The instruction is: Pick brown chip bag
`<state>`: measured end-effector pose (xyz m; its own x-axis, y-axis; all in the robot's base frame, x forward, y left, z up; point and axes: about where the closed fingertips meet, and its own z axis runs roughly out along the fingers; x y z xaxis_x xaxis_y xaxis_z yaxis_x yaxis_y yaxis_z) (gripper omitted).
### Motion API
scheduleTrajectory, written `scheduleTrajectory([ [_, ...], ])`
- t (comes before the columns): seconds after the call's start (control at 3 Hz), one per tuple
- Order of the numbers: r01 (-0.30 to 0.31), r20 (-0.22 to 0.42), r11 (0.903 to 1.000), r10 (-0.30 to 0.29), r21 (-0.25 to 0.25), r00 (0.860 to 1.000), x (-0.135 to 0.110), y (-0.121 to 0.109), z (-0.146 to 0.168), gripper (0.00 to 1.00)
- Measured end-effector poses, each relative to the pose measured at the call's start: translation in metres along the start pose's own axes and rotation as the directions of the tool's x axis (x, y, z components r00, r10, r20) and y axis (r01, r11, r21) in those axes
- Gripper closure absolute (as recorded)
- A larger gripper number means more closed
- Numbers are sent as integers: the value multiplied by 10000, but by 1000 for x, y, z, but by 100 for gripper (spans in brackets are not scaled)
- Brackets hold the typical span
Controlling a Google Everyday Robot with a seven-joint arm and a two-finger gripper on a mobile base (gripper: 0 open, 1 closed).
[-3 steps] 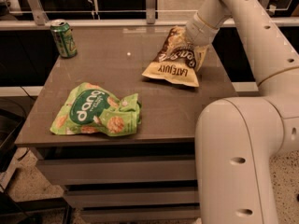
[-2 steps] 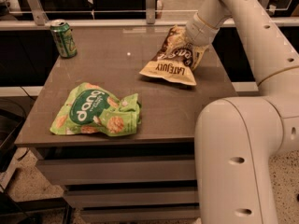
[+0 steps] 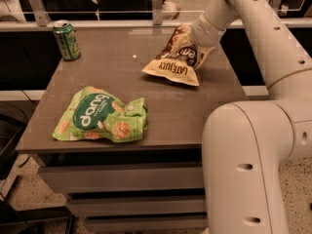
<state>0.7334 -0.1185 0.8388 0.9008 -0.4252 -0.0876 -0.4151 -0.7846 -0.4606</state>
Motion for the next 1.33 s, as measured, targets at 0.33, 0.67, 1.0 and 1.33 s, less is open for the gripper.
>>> scheduleTrajectory([
  [0.33,0,0,10000,0,0,10000,0,0,0,100],
  [0.67,0,0,10000,0,2,10000,0,0,0,100],
  [1.0,0,-1,10000,0,7,10000,0,0,0,100],
  [1.33,0,-2,10000,0,7,10000,0,0,0,100],
])
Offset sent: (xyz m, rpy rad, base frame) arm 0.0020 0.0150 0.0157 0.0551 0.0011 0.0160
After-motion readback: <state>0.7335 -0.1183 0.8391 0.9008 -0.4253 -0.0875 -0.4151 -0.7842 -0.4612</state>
